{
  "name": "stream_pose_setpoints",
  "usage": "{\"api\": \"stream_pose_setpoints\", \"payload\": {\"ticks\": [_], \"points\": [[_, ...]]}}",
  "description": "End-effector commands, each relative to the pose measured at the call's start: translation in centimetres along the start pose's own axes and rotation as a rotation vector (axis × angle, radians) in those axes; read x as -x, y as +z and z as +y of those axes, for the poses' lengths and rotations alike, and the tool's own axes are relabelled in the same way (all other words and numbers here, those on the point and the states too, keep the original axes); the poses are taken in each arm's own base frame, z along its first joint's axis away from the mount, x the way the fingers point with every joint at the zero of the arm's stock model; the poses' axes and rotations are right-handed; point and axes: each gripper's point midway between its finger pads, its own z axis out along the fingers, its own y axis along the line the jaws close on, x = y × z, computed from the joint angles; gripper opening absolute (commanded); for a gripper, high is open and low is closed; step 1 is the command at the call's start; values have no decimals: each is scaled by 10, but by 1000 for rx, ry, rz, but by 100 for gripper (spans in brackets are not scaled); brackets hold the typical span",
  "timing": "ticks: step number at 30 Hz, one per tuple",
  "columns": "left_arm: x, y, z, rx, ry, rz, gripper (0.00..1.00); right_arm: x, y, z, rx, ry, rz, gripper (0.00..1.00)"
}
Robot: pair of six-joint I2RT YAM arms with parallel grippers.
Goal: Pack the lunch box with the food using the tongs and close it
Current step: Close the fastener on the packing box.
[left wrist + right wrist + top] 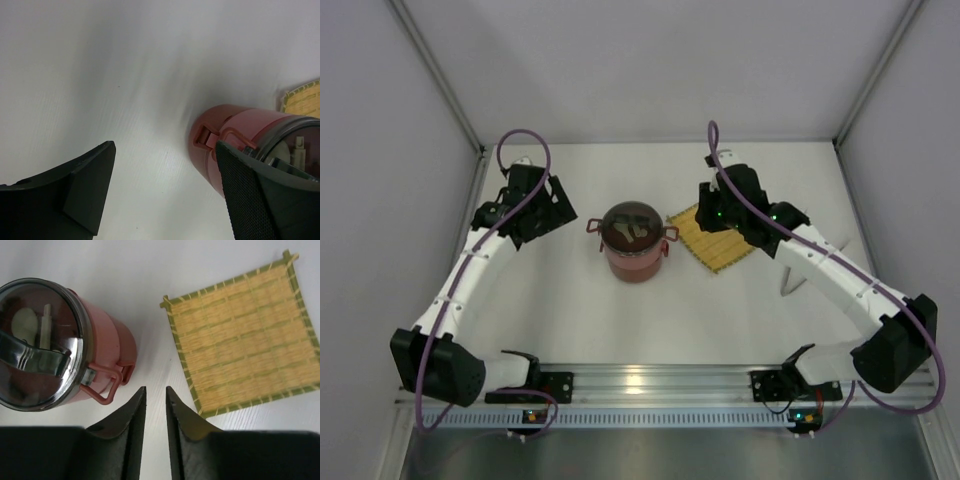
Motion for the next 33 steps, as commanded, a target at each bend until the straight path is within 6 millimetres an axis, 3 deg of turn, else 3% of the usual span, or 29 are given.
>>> {"api": "stream_pose_setpoints", "payload": {"ticks": [1,3,5,20,26,30,33], "points": [[18,-1,-20,-96,-54,-74,84,31,-7,4,-11,148,-142,19],[17,3,-22,-106,-58,-71,77,25,-6,4,-13,172,-132,4],[14,8,-24,-110,-55,-59,72,21,-4,3,-18,182,-123,0],[5,26,-40,-164,-57,2,51,14,3,50,71,176,-87,0],[2,27,-41,-164,-44,0,41,0,16,57,51,176,-56,0],[-2,28,-46,-175,-28,8,29,-1,20,53,19,178,-55,0],[-5,31,-47,-175,-23,17,26,-4,22,52,9,183,-48,0]]}}
